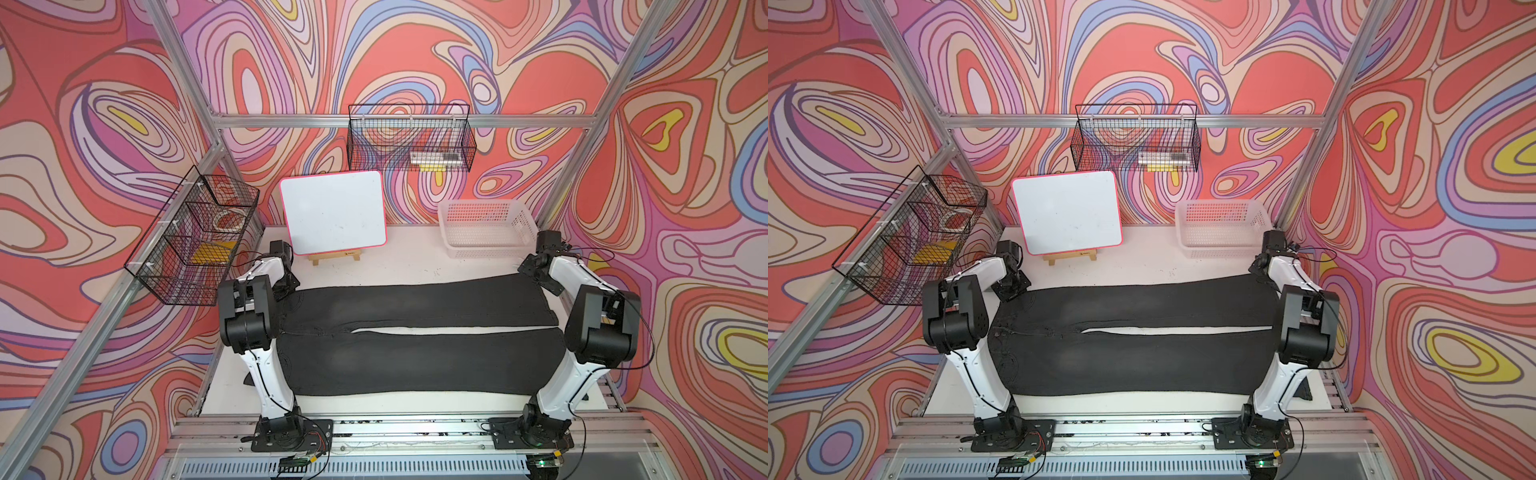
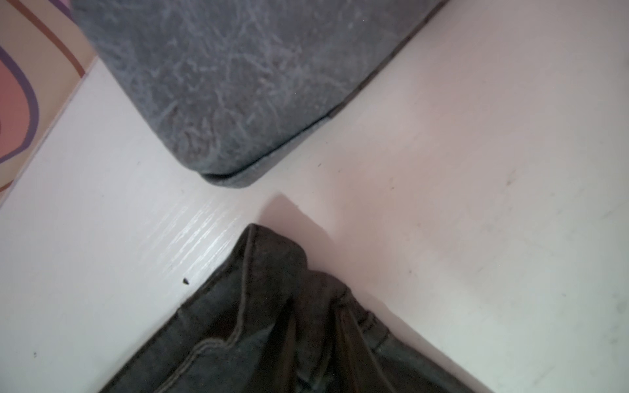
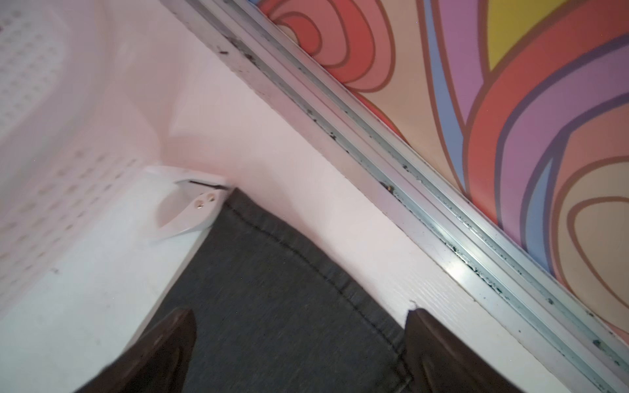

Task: Roll up the long pants
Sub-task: Fold the long pant at the center of the board.

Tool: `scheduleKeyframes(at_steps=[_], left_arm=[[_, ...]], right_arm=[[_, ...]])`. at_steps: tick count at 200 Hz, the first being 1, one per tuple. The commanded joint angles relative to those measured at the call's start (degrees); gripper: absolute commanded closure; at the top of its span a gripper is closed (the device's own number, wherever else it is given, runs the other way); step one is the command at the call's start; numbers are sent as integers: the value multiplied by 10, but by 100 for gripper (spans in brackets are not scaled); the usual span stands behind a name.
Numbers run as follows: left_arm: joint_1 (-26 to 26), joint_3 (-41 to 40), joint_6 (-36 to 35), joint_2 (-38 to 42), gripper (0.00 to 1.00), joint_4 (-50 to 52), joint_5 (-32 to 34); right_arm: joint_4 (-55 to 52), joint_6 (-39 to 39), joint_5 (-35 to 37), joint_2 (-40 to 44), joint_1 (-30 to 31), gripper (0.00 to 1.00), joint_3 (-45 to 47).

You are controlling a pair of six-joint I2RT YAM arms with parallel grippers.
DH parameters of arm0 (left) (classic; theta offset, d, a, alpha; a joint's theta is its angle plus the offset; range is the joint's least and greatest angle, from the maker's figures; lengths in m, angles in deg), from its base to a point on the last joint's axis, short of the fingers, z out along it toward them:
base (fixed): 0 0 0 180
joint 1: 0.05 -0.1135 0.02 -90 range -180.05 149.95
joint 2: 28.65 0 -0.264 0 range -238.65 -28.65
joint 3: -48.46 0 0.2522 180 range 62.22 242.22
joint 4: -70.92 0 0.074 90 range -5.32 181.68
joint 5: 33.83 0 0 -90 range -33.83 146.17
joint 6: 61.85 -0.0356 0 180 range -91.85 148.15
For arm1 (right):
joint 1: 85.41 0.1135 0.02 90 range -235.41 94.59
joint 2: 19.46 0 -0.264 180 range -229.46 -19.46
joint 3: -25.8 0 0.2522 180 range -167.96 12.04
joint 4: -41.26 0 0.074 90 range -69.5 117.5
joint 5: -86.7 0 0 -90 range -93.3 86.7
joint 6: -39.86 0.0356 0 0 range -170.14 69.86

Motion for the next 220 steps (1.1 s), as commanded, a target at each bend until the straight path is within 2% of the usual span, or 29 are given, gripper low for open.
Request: scheduleKeyframes(at_steps=[1, 25, 75, 148, 175, 204, 220], left_arm=[[-5, -24, -13, 9, 85, 2, -16], [-5, -41, -24, 17, 85, -12, -12], [-5, -63, -39, 21, 85, -33, -12], [-5, -55, -42, 9, 86, -36, -17], [-5, -55, -42, 6, 87, -36, -16], [-5, -56, -42, 7, 88, -36, -16], [-5, -56, -41, 7, 87, -35, -14]], right_arm=[[0, 42, -61, -37, -13, 5, -17], [-1, 58, -96, -79, -13, 7, -48], [40, 65, -101, -91, -13, 7, -64], [0, 29, -92, -141, -13, 10, -119], [23, 34, -96, -130, -13, 21, -93], [43, 43, -94, -122, -13, 40, -71], [55, 46, -92, -113, -12, 45, -62]])
